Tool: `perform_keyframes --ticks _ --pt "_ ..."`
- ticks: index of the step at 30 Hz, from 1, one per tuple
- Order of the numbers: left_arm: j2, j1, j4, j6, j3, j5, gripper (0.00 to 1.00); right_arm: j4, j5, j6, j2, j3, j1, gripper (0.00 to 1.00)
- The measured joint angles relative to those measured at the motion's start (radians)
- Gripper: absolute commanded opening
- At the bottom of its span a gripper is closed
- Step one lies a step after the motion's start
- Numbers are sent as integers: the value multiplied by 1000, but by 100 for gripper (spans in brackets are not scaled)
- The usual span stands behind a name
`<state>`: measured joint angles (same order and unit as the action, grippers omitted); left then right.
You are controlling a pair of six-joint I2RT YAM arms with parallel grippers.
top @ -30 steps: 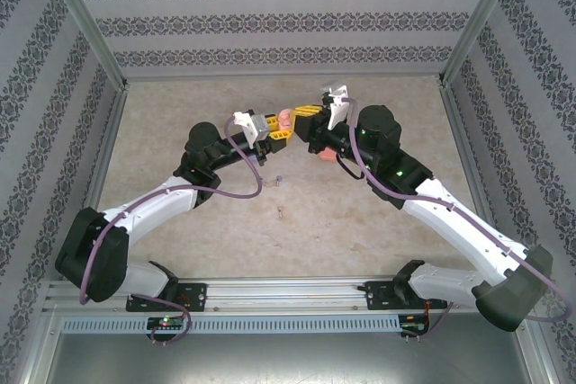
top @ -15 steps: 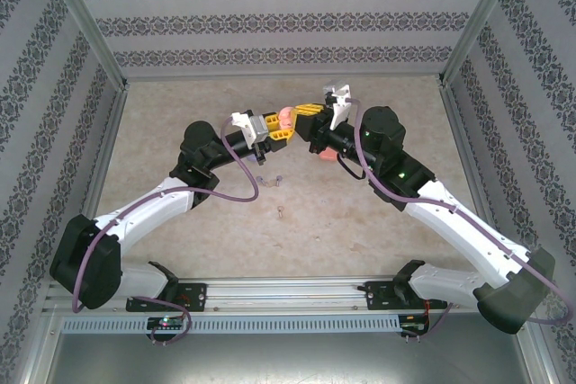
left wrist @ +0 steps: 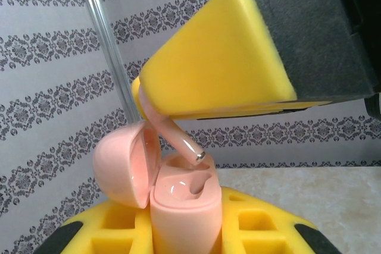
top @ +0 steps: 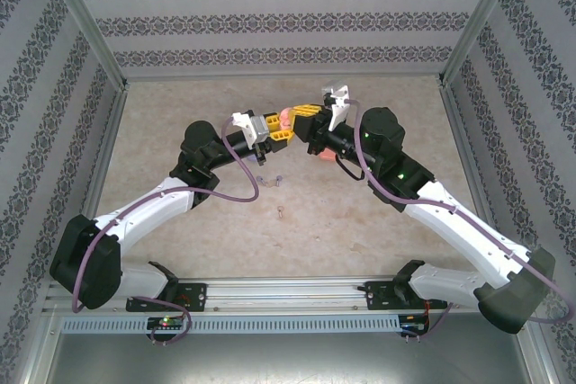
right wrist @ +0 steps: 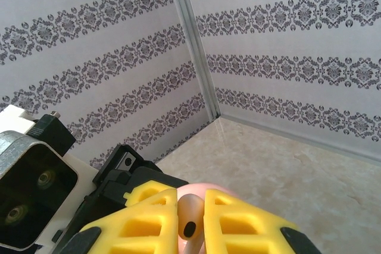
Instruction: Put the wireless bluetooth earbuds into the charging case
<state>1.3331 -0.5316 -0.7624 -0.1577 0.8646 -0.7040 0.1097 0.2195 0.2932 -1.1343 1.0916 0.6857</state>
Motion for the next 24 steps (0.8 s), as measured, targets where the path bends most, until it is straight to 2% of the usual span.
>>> perform_keyframes --ticks 24 --pt "-14 -4 44 1 4 19 0 8 -47 -48 3 -21 26 13"
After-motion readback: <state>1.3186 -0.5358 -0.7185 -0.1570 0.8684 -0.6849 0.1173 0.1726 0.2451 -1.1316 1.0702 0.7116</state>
